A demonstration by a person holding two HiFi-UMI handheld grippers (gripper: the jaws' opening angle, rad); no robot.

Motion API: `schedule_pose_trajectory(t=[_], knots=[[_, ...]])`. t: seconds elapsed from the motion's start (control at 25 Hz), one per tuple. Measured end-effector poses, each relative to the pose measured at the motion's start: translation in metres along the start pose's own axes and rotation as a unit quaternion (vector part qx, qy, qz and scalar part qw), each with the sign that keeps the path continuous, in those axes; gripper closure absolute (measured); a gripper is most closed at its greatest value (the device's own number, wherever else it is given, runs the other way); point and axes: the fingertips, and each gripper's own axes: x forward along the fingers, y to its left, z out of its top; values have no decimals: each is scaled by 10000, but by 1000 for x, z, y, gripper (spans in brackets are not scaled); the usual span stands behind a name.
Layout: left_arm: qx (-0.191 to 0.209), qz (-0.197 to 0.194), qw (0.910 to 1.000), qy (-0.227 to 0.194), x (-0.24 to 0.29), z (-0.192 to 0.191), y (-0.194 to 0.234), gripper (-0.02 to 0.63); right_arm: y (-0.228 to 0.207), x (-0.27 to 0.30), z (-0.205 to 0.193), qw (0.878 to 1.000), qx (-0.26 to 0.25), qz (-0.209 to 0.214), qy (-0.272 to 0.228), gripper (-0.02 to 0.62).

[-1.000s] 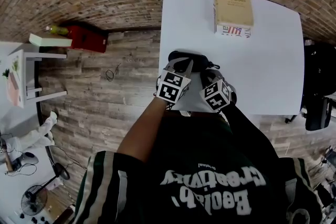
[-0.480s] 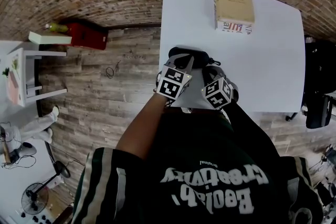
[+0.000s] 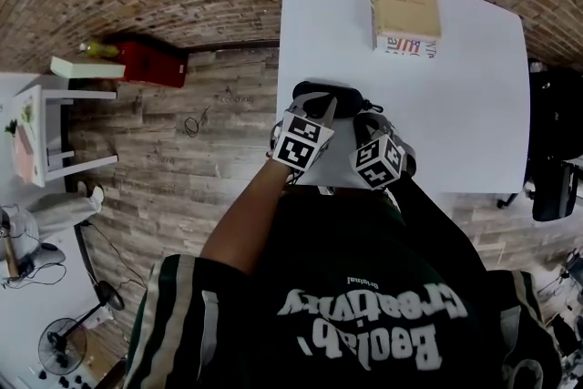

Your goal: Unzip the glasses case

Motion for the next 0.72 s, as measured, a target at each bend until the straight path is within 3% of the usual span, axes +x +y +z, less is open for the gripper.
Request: schedule_pose_trajectory(t=[0.72], knots=[[136, 10, 9999, 70, 2, -1, -2, 600, -14, -2, -6, 9993, -187, -317, 103, 583]])
